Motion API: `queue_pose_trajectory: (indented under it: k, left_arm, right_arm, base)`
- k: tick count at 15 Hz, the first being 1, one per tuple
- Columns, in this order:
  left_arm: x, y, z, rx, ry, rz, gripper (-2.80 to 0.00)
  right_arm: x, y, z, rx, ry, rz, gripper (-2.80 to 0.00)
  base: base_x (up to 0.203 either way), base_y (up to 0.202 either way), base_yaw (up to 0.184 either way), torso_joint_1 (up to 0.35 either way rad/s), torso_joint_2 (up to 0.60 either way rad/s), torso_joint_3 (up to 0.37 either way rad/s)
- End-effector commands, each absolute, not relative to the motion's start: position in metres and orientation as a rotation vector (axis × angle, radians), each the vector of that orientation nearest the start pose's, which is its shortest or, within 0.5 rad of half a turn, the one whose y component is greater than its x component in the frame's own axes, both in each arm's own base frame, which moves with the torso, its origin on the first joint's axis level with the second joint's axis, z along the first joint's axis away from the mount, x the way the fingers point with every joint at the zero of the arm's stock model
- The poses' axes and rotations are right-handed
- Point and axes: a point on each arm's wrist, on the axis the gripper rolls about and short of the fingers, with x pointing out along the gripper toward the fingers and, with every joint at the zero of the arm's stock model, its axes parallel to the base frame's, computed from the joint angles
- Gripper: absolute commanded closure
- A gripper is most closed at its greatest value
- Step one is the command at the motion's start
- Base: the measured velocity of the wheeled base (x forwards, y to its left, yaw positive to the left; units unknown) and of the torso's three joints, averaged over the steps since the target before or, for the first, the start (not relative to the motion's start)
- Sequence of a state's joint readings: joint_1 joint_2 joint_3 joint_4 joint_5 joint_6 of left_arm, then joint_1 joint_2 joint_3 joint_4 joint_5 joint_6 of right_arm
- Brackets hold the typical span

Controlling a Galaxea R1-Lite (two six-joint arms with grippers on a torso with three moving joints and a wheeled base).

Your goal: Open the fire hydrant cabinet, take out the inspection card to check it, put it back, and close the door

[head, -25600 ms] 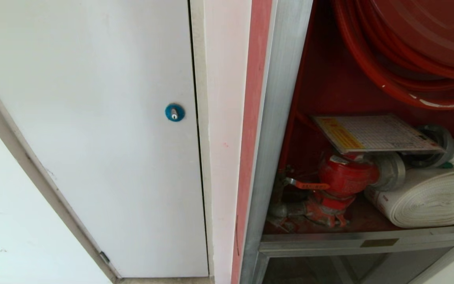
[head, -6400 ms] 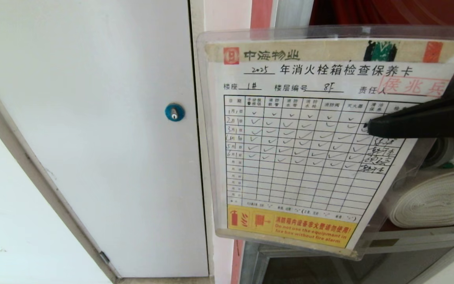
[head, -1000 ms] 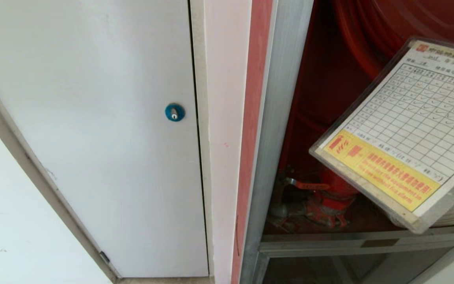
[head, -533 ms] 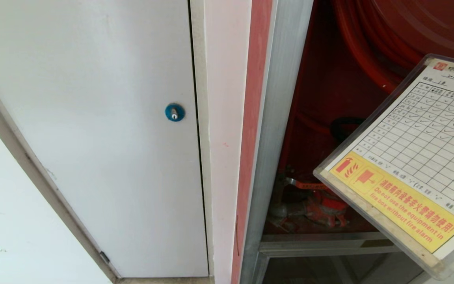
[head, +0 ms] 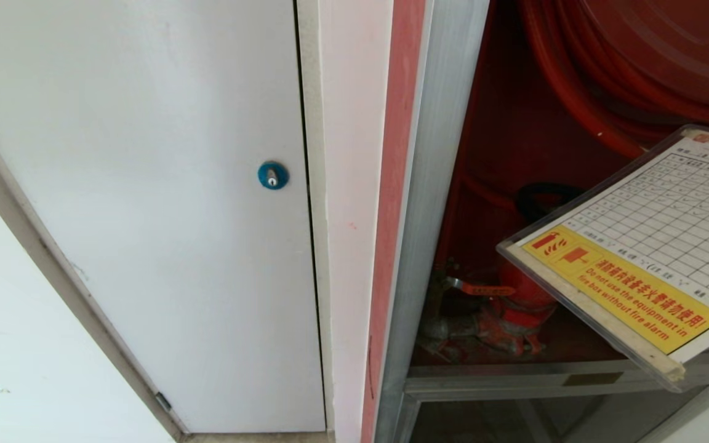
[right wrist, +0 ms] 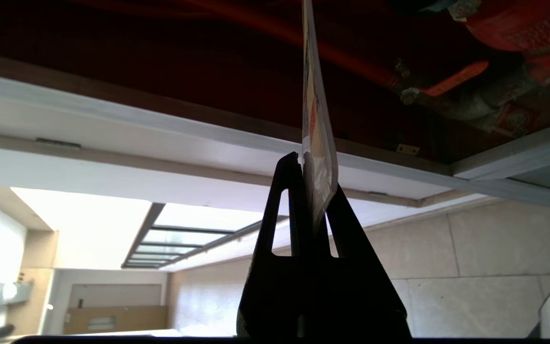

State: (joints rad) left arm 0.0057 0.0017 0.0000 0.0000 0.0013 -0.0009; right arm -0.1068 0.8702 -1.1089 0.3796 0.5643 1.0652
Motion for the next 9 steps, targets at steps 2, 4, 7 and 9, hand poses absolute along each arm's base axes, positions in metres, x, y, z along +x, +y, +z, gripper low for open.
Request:
queue_pose_trajectory:
  k: [2, 4, 7, 9]
  left_arm:
    - [-0.023, 0.0, 0.075, -0.002, 0.003, 0.008, 0.0]
    - [-0.022, 0.0, 0.075, -0.002, 0.004, 0.008, 0.0]
    - [-0.022, 0.0, 0.075, -0.002, 0.004, 0.008, 0.0]
    - [-0.023, 0.0, 0.075, -0.002, 0.003, 0.008, 0.0]
  right_arm:
    - [0.06, 0.005, 0.323, 1.164, 0.418, 0.3, 0.0]
    - [0.063, 0.002, 0.32, 1.194, 0.424, 0.241, 0.0]
    - [0.069, -0.004, 0.312, 1.228, 0.409, 0.153, 0.0]
    - [0.087, -0.009, 0.309, 1.266, 0.432, 0.131, 0.0]
  base:
    - [0.0, 0.0, 0.0, 0.0, 0.0, 0.0]
    - [0.0, 0.0, 0.0, 0.0, 0.0, 0.0]
    - [0.0, 0.0, 0.0, 0.0, 0.0, 0.0]
    - [0.0, 0.0, 0.0, 0.0, 0.0, 0.0]
